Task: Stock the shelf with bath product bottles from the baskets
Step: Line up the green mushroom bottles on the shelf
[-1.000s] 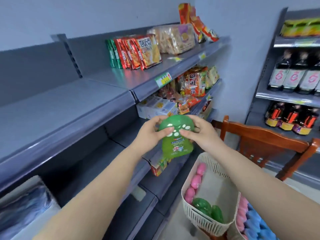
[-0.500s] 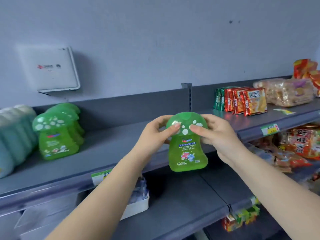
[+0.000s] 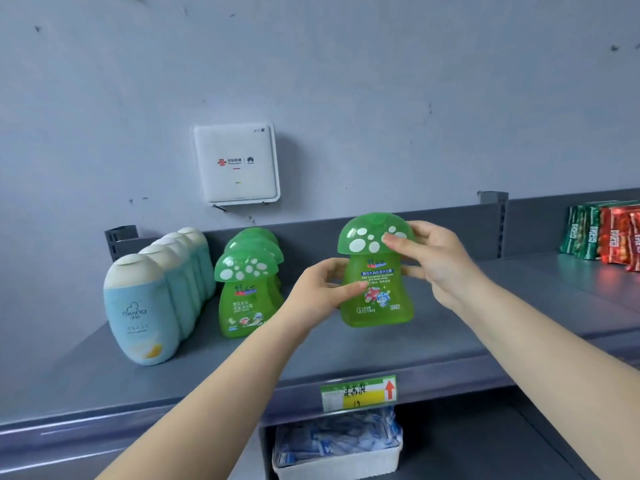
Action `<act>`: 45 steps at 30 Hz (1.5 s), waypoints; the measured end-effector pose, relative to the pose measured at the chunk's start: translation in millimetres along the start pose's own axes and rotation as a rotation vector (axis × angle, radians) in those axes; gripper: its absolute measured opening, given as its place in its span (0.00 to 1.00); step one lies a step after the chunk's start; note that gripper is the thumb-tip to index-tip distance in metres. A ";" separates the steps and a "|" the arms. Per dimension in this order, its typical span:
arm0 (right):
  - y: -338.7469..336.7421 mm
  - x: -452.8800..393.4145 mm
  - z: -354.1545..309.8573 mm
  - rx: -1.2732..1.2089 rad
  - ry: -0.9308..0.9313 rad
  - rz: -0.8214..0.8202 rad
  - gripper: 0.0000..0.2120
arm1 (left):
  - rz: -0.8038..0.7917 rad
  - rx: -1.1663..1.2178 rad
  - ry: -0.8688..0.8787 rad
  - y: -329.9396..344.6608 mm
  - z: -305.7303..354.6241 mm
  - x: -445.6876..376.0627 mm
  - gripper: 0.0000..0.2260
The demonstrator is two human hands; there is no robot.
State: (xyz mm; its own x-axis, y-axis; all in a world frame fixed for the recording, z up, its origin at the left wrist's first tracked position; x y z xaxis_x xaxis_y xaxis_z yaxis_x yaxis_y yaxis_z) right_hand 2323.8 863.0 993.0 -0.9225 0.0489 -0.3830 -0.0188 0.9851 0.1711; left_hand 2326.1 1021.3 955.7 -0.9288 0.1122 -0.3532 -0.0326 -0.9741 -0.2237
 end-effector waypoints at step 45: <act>102.5 -189.7 155.5 0.185 0.007 -0.095 0.22 | 0.596 0.048 -0.387 -71.6 -142.9 -117.1 0.30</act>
State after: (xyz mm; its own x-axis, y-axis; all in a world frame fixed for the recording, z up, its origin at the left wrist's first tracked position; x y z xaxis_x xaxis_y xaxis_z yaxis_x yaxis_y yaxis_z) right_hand 2556.8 980.4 941.9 -0.9227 -0.0464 -0.3827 -0.0355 0.9987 -0.0354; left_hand 2489.9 1106.0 883.3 -0.8576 -0.5115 -0.0533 0.5138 -0.8565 -0.0489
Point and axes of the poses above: each hand's wrist, its own x-axis away from the middle knuckle, its own y-axis out of the palm, z = x × y, the point moved 9 cm from there along -x, towards the middle knuckle, and after that the axes turned 4 degrees about z, right-handed, at the moved point
